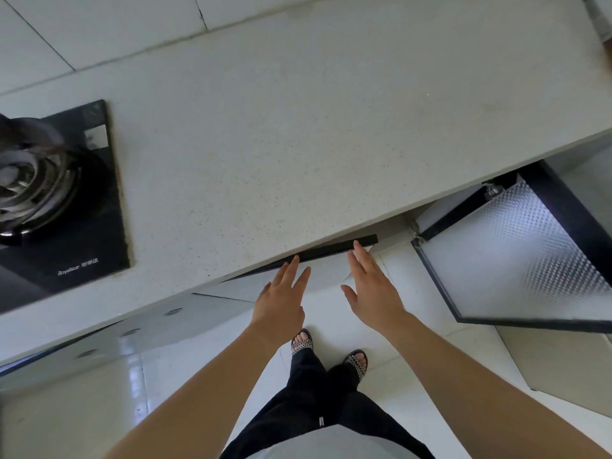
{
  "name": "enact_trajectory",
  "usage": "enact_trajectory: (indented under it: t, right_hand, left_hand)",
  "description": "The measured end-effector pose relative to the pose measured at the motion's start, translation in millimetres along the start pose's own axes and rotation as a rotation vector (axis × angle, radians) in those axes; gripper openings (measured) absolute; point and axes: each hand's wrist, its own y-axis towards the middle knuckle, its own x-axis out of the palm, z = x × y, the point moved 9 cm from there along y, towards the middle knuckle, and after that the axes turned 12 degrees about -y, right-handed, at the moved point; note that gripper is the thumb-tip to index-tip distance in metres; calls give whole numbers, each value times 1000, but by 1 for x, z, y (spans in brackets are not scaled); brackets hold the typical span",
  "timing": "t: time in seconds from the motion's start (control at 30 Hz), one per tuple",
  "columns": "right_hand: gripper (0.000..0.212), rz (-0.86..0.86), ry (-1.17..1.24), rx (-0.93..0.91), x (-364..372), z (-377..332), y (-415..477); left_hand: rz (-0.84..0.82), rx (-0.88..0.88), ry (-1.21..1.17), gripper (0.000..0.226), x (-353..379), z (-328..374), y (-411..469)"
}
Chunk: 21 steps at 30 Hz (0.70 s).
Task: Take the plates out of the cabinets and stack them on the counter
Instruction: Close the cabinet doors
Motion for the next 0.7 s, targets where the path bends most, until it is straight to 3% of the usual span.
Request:
enact_trajectory:
  t: [0.33,0.7]
  right_hand:
    - [57,-20,119,201,-41,33,-20]
    - [44,255,283,574,-98,123,-115]
  left_hand:
    - [-64,97,-32,62,-35,27,7]
    - [-75,430,-20,49,-59,164,42]
